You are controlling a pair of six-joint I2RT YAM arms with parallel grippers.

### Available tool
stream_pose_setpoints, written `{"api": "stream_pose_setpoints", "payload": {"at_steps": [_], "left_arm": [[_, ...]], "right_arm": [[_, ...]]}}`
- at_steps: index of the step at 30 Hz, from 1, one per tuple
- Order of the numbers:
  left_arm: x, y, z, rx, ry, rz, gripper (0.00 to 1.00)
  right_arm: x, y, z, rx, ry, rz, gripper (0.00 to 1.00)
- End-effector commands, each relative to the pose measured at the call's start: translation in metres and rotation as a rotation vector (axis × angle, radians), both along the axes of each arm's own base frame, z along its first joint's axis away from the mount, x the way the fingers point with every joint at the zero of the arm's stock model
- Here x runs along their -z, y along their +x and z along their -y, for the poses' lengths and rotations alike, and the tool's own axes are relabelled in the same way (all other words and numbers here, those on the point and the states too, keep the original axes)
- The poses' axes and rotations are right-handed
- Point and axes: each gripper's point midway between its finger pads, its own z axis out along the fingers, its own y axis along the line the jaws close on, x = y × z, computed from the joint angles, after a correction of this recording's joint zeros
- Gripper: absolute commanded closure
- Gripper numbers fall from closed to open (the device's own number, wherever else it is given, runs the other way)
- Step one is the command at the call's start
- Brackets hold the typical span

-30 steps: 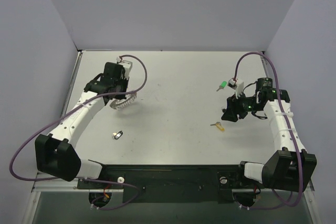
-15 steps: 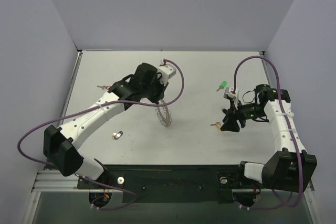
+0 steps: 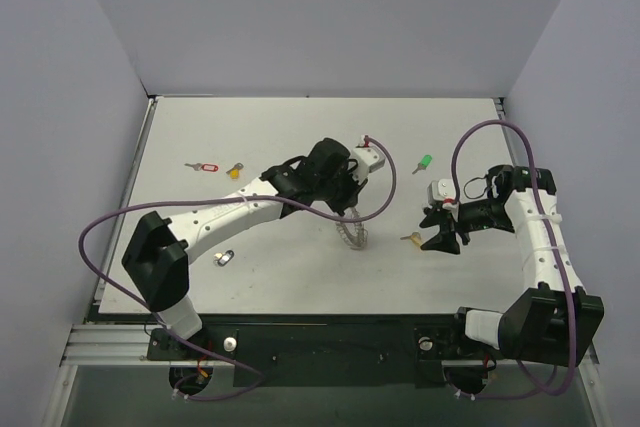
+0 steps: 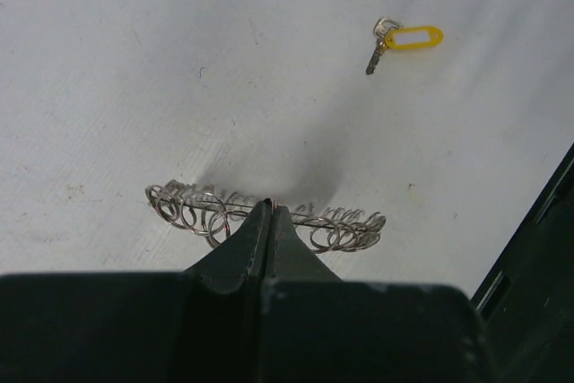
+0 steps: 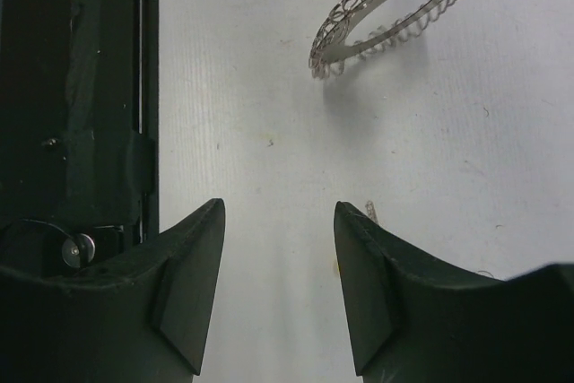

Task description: Put the keys on the keyring

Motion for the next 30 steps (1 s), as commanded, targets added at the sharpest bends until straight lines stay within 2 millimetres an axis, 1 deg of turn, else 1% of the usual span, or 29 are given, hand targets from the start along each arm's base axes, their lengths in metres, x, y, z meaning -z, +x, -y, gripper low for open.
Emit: {"api": "stream_pose_setpoints", "payload": {"at_steps": [1,6,7,8,9,11,13,14,15,16,17,18,19,20,21,22,23,24,25,26,27,30], "left_arm": [[-0.021,0.011,0.024,-0.014,-0.16,0.053,1.0],[-0.006,0.006,0.022,-0.074,-0.208,0.005,1.0],[0.001,0.004,0.02,-0.096,-0.217,-0.021,1.0],[0.002,0.005,0.019,-0.113,-0.223,-0.028,1.0],[0.009,0.003,0.016,-0.135,-0.227,-0.056,1.0],[0.017,-0.002,0.013,-0.168,-0.244,-0.094,1.0],[0.026,-0.008,0.01,-0.191,-0.265,-0.141,1.0],[0.03,-0.009,0.008,-0.201,-0.268,-0.155,1.0],[0.036,-0.012,0.008,-0.204,-0.274,-0.171,1.0],[0.039,-0.011,0.007,-0.207,-0.276,-0.173,1.0],[0.047,-0.012,0.006,-0.211,-0.261,-0.186,1.0],[0.048,-0.009,0.006,-0.21,-0.26,-0.186,1.0],[0.053,-0.009,0.007,-0.201,-0.253,-0.2,1.0],[0.055,-0.007,0.009,-0.191,-0.246,-0.197,1.0],[0.062,-0.008,0.011,-0.181,-0.235,-0.215,1.0],[0.062,-0.006,0.014,-0.169,-0.226,-0.22,1.0],[0.075,-0.007,0.016,-0.162,-0.199,-0.25,1.0],[0.074,-0.004,0.018,-0.158,-0.188,-0.254,1.0],[0.086,-0.002,0.02,-0.154,-0.166,-0.278,1.0],[0.084,0.003,0.023,-0.153,-0.155,-0.277,1.0],[0.095,0.006,0.024,-0.16,-0.13,-0.289,1.0],[0.103,0.021,0.033,-0.166,-0.085,-0.301,1.0]], "right_arm": [[-0.019,-0.044,-0.012,-0.037,0.091,-0.151,0.52],[-0.018,-0.045,-0.014,-0.056,0.085,-0.159,0.51],[-0.018,-0.046,-0.014,-0.066,0.077,-0.159,0.51],[-0.017,-0.047,-0.015,-0.077,0.068,-0.169,0.51],[-0.017,-0.047,-0.015,-0.085,0.057,-0.17,0.51],[-0.013,-0.048,-0.014,-0.09,0.03,-0.196,0.51],[-0.008,-0.044,-0.013,-0.084,-0.011,-0.21,0.51],[-0.004,-0.038,-0.014,-0.086,-0.029,-0.196,0.51],[0.001,-0.037,-0.011,-0.053,-0.065,-0.244,0.51],[0.005,-0.022,-0.01,-0.032,-0.089,-0.2,0.52],[0.008,-0.022,-0.013,-0.004,-0.122,-0.251,0.52],[0.013,-0.01,-0.015,0.0,-0.15,-0.205,0.52],[0.014,-0.009,-0.016,0.04,-0.159,-0.24,0.52],[0.017,0.0,-0.019,0.043,-0.168,-0.211,0.52],[0.019,0.001,-0.02,0.069,-0.175,-0.236,0.52],[0.022,0.007,-0.022,0.073,-0.185,-0.22,0.52],[0.025,0.011,-0.025,0.091,-0.188,-0.238,0.52],[0.026,0.013,-0.026,0.103,-0.187,-0.253,0.52],[0.027,0.014,-0.027,0.12,-0.184,-0.274,0.52],[0.028,0.015,-0.027,0.124,-0.183,-0.285,0.52],[0.029,0.016,-0.027,0.138,-0.181,-0.3,0.52],[0.03,0.017,-0.026,0.163,-0.153,-0.329,0.52]]}}
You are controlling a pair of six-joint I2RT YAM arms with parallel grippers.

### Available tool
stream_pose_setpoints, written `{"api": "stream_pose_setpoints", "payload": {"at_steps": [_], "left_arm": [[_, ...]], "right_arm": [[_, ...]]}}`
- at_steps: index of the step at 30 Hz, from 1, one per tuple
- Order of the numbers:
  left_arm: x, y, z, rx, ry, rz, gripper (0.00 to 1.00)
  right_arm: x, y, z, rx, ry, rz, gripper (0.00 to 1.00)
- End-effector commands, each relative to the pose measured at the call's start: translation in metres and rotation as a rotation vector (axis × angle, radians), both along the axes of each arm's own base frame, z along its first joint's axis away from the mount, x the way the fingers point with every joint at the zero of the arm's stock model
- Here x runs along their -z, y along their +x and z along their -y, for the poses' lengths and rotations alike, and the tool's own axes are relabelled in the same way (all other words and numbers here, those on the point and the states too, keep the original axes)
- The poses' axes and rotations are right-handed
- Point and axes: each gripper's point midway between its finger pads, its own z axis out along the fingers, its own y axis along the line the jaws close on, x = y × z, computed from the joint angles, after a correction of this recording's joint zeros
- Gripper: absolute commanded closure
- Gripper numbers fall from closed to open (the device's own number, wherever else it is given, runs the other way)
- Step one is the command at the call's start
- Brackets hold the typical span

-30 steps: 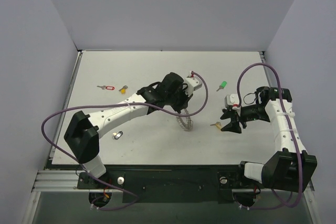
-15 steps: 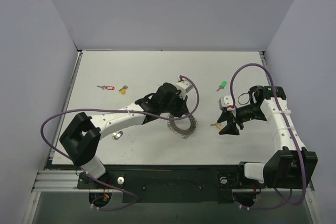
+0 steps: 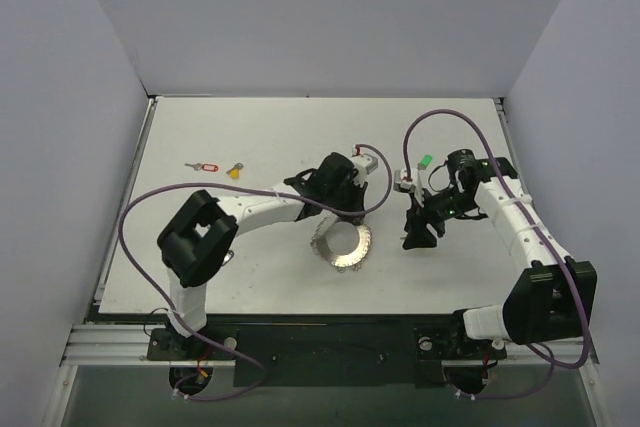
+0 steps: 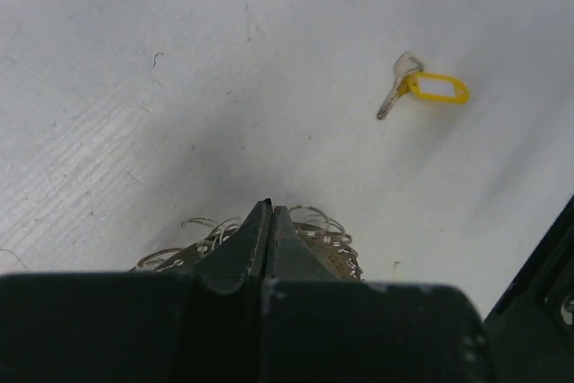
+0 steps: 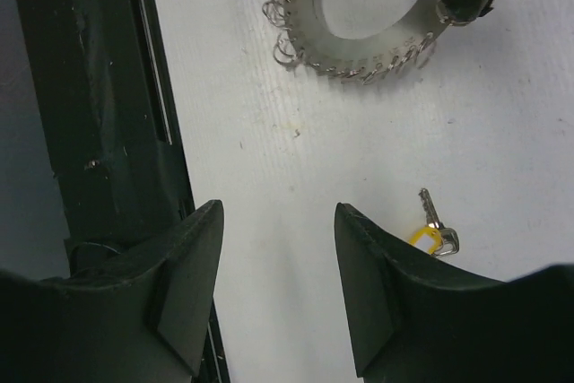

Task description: Put the keys on the keyring

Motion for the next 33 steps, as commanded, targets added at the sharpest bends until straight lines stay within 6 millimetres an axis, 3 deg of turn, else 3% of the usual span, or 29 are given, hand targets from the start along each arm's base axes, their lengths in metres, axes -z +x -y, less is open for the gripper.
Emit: {"api": "stream_pose_setpoints", "payload": {"at_steps": [1,5,9,10,11,12,13,14,15,16,19,20,21,22,23,24,25,26,27,29,33], "left_arm": [[0.029,0.008,-0.002,0.024,0.116,-0.081,1.0],[0.035,0.018,0.002,0.018,0.143,-0.111,0.99],[0.026,0.022,-0.002,-0.019,0.133,-0.094,0.82],[0.017,0.024,-0.004,-0.041,0.115,-0.068,0.69],[0.007,0.026,-0.003,-0.047,0.092,-0.043,0.67],[-0.008,0.028,-0.005,-0.063,0.061,-0.009,0.59],[-0.012,0.03,-0.007,-0.073,0.045,0.014,0.57],[-0.033,0.032,-0.01,-0.09,0.018,0.054,0.5],[-0.035,0.033,-0.015,-0.099,0.014,0.071,0.48],[-0.057,0.037,-0.021,-0.124,-0.015,0.116,0.48],[-0.09,0.038,-0.053,-0.186,-0.075,0.185,0.46],[-0.097,0.044,-0.067,-0.22,-0.089,0.196,0.43],[-0.109,0.038,-0.081,-0.243,-0.132,0.207,0.36],[-0.114,0.046,-0.099,-0.287,-0.154,0.21,0.31],[-0.122,0.034,-0.11,-0.281,-0.208,0.195,0.23],[-0.113,0.038,-0.133,-0.319,-0.207,0.171,0.22],[-0.136,0.031,-0.137,-0.291,-0.284,0.189,0.22],[-0.131,0.037,-0.158,-0.329,-0.281,0.177,0.22],[-0.136,0.027,-0.166,-0.311,-0.281,0.169,0.22],[-0.132,0.025,-0.193,-0.343,-0.233,0.187,0.22],[-0.117,0.013,-0.222,-0.341,-0.124,0.252,0.23]], "right_arm": [[-0.004,0.007,0.001,0.106,0.025,-0.056,0.52],[-0.002,0.01,0.007,0.16,0.043,-0.072,0.52],[0.003,0.014,0.011,0.186,0.026,-0.066,0.52],[0.004,0.014,0.012,0.198,0.02,-0.072,0.52],[0.004,0.016,0.012,0.201,0.02,-0.062,0.52],[0.004,0.016,0.012,0.207,0.015,-0.064,0.52],[0.006,0.018,0.013,0.212,0.008,-0.06,0.52],[0.005,0.021,0.012,0.23,0.003,-0.053,0.52],[0.007,0.024,0.014,0.243,-0.02,-0.046,0.52],[0.006,0.028,0.011,0.26,-0.022,-0.042,0.52],[0.006,0.039,0.01,0.312,-0.063,-0.018,0.52],[0.004,0.042,0.004,0.317,-0.064,-0.013,0.53],[0.005,0.045,0.004,0.341,-0.086,-0.017,0.53],[0.001,0.048,-0.003,0.327,-0.096,0.0,0.52],[0.001,0.052,-0.006,0.345,-0.11,-0.02,0.52],[-0.005,0.056,-0.013,0.344,-0.103,-0.015,0.52],[-0.004,0.057,-0.019,0.365,-0.103,-0.061,0.53],[-0.009,0.061,-0.028,0.358,-0.1,-0.053,0.54],[-0.002,0.059,-0.038,0.354,-0.121,-0.084,0.55],[0.006,0.064,-0.048,0.359,-0.18,-0.059,0.56],[0.019,0.083,-0.065,0.47,-0.215,-0.104,0.58]]}}
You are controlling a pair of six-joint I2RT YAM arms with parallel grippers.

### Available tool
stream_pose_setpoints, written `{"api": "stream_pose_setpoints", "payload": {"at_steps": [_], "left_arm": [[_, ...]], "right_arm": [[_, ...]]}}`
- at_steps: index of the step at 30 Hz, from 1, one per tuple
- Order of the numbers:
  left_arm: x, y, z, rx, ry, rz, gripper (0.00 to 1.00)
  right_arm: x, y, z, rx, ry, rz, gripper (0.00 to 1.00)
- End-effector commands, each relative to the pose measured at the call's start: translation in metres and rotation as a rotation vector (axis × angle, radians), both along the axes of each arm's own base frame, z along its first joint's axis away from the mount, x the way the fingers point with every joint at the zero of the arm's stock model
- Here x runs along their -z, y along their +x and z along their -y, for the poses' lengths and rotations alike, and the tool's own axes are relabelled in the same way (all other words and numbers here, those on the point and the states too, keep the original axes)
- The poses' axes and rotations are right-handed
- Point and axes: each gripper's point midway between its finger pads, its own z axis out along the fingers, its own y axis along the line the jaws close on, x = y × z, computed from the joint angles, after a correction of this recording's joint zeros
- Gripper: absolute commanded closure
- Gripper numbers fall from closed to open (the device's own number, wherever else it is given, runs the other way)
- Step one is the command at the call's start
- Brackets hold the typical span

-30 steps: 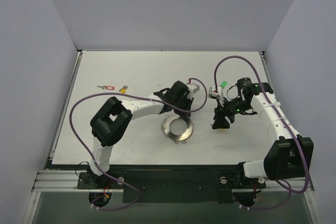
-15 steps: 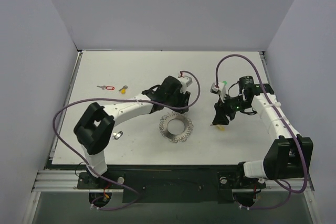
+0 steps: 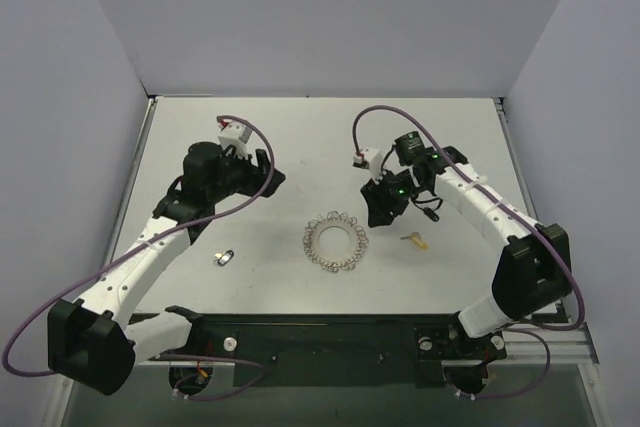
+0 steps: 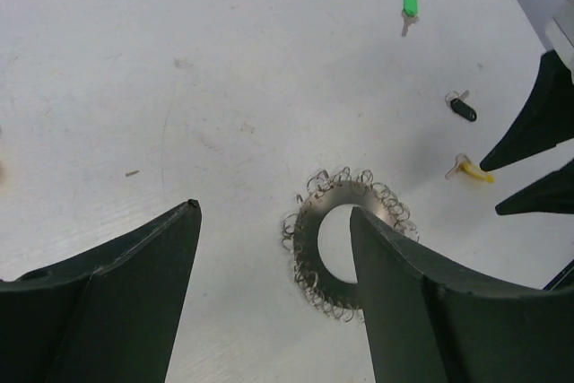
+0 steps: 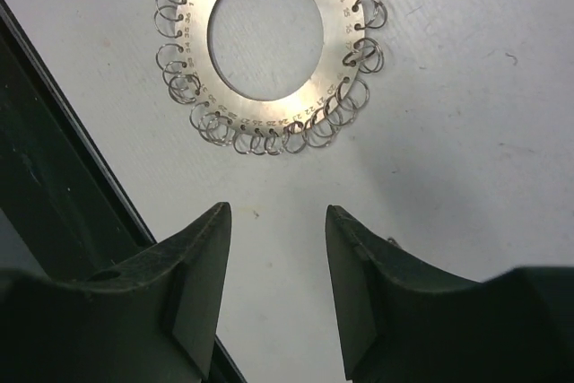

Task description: Put the keys on the keyring

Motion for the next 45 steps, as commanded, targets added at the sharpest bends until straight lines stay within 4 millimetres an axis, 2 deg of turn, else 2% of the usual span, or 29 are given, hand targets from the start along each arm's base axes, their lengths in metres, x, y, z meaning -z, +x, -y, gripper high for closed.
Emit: {"api": "stream_pose_setpoints", "payload": {"at_steps": [1,3,5,8,11,12,15,16,17,18,19,22,25,26,28,29,30,31,32,34,35,36,37,38,39,40,45], "left_arm": [[0.019,-0.027,-0.014,0.082,0.12,0.026,0.23],[0.031,-0.031,-0.021,0.081,0.163,0.038,0.24],[0.04,-0.033,-0.027,0.077,0.2,0.042,0.25],[0.035,-0.033,-0.028,0.081,0.206,0.041,0.25],[0.042,-0.035,-0.02,0.123,0.189,0.014,0.26],[0.044,-0.037,-0.018,0.137,0.184,0.004,0.26],[0.058,-0.043,-0.005,0.21,0.147,-0.073,0.27],[0.057,-0.043,-0.001,0.227,0.133,-0.087,0.27],[0.065,-0.047,0.006,0.262,0.103,-0.137,0.27],[0.065,-0.048,0.01,0.27,0.08,-0.159,0.27],[0.069,-0.049,0.02,0.29,0.022,-0.208,0.27],[0.074,-0.046,0.041,0.288,-0.109,-0.322,0.37],[0.097,-0.037,0.055,0.221,-0.07,-0.431,0.39],[0.092,-0.031,0.061,0.217,-0.074,-0.416,0.39],[0.098,-0.02,0.072,0.187,-0.049,-0.413,0.39],[0.111,-0.02,0.079,0.189,-0.027,-0.439,0.4],[0.111,-0.013,0.081,0.175,-0.004,-0.432,0.44],[0.118,-0.008,0.087,0.174,0.011,-0.449,0.46],[0.122,-0.005,0.089,0.176,0.018,-0.457,0.48],[0.135,0.001,0.092,0.151,0.062,-0.47,0.49],[0.135,0.005,0.096,0.148,0.077,-0.461,0.5],[0.147,0.006,0.092,0.13,0.12,-0.483,0.5],[0.147,0.008,0.096,0.135,0.128,-0.487,0.53],[0.16,0.006,0.095,0.133,0.156,-0.519,0.55],[0.159,0.008,0.099,0.134,0.162,-0.517,0.56],[0.169,0.006,0.099,0.132,0.189,-0.54,0.56],[0.177,0.011,0.103,0.117,0.252,-0.547,0.63]], "right_arm": [[0.002,0.025,-0.014,0.182,-0.053,-0.058,0.59],[0.004,0.028,-0.019,0.19,-0.077,-0.099,0.65],[0.009,0.032,-0.023,0.193,-0.1,-0.11,0.66],[0.011,0.037,-0.033,0.181,-0.12,-0.1,0.66],[0.018,0.039,-0.045,0.16,-0.138,-0.126,0.64],[0.012,0.04,-0.05,0.142,-0.131,-0.128,0.64],[0.016,0.036,-0.064,0.071,-0.14,-0.168,0.63],[0.011,0.036,-0.067,0.065,-0.133,-0.172,0.63],[0.016,0.036,-0.068,0.058,-0.144,-0.19,0.63],[0.012,0.035,-0.071,0.047,-0.135,-0.2,0.63],[0.013,0.034,-0.069,0.034,-0.143,-0.211,0.63],[0.007,0.023,-0.062,0.005,-0.134,-0.232,0.63],[-0.001,0.012,-0.047,-0.005,-0.116,-0.22,0.63],[-0.003,0.009,-0.045,-0.005,-0.102,-0.226,0.63],[-0.015,0.007,-0.034,0.004,-0.061,-0.204,0.63],[-0.013,0.008,-0.024,0.029,-0.047,-0.217,0.63],[-0.02,0.01,-0.018,0.056,-0.005,-0.217,0.63],[-0.017,0.008,-0.014,0.07,0.014,-0.23,0.63],[-0.023,0.011,-0.01,0.096,0.058,-0.226,0.63],[-0.027,0.01,-0.002,0.127,0.106,-0.215,0.63],[-0.024,0.007,-0.001,0.132,0.121,-0.225,0.63],[-0.03,0.008,0.003,0.146,0.141,-0.206,0.63],[-0.028,0.006,0.003,0.148,0.158,-0.212,0.63],[-0.033,0.006,0.005,0.157,0.174,-0.197,0.63],[-0.033,0.005,0.006,0.158,0.183,-0.2,0.63],[-0.035,0.005,0.007,0.161,0.19,-0.192,0.63],[-0.041,0.003,0.008,0.165,0.217,-0.188,0.63]]}}
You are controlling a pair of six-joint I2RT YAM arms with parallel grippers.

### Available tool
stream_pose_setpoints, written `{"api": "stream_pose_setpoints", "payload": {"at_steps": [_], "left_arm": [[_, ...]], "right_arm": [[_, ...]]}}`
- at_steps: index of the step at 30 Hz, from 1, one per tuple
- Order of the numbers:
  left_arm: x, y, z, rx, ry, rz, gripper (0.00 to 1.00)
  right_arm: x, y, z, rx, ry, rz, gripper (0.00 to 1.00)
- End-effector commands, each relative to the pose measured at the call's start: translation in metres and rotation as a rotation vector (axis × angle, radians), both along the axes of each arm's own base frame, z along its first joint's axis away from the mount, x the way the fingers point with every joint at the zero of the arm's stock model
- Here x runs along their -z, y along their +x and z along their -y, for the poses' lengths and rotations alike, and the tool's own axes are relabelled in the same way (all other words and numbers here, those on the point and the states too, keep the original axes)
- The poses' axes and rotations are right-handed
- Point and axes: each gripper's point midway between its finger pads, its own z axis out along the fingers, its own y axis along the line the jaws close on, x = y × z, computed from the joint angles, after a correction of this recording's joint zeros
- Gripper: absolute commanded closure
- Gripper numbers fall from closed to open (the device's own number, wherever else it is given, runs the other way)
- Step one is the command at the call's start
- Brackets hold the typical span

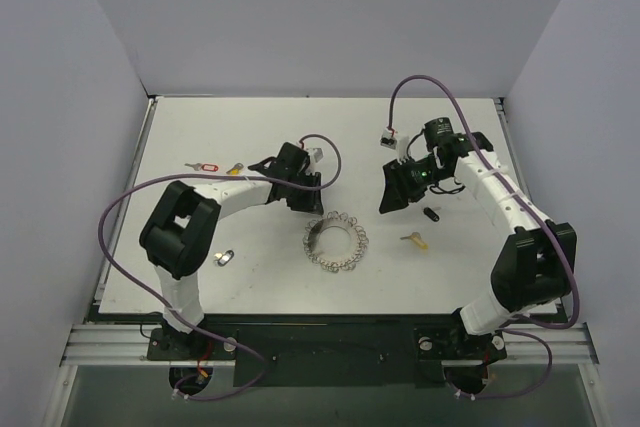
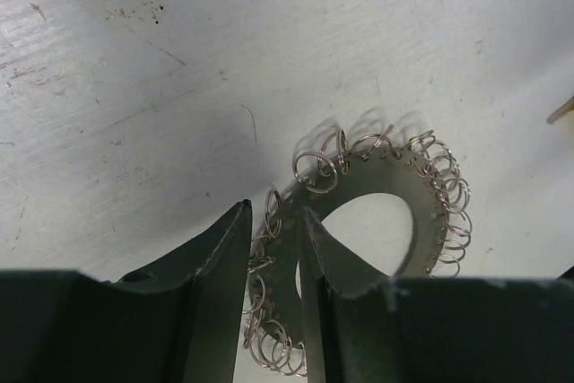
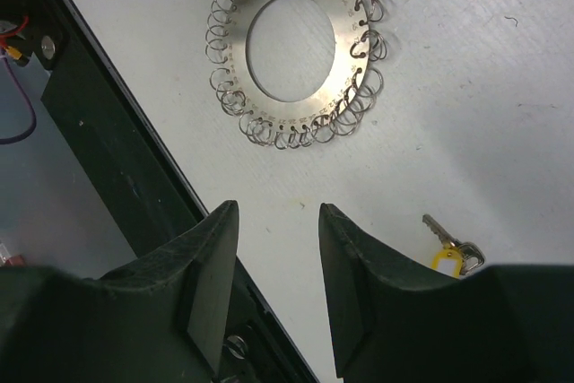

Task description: Put the keys on the keyring

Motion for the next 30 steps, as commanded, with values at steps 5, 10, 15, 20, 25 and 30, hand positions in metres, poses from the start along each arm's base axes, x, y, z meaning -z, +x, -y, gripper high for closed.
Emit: {"api": "stream_pose_setpoints", "payload": {"at_steps": [5,10,15,20,25,30], "left_arm": [[0.005,0.008,-0.001,0.006,0.111,0.003,0.63],[0.009,0.004,0.002,0.027,0.125,-0.017,0.65],[0.009,-0.001,0.008,0.053,0.101,-0.034,0.7],[0.009,-0.004,0.015,0.071,0.082,-0.047,0.75],[0.005,-0.005,0.017,0.079,0.068,-0.049,0.87],[-0.012,0.0,0.021,0.082,0.032,0.001,1.0]], "right_arm": [[-0.02,-0.009,-0.004,-0.017,0.081,0.036,0.63],[-0.022,-0.008,-0.003,-0.017,0.083,0.044,0.63],[-0.019,-0.008,-0.003,-0.017,0.082,0.037,0.63],[-0.018,-0.008,-0.003,-0.015,0.078,0.035,0.63],[-0.017,-0.008,-0.002,-0.015,0.077,0.029,0.63],[-0.016,-0.007,-0.003,-0.016,0.074,0.031,0.63]]}}
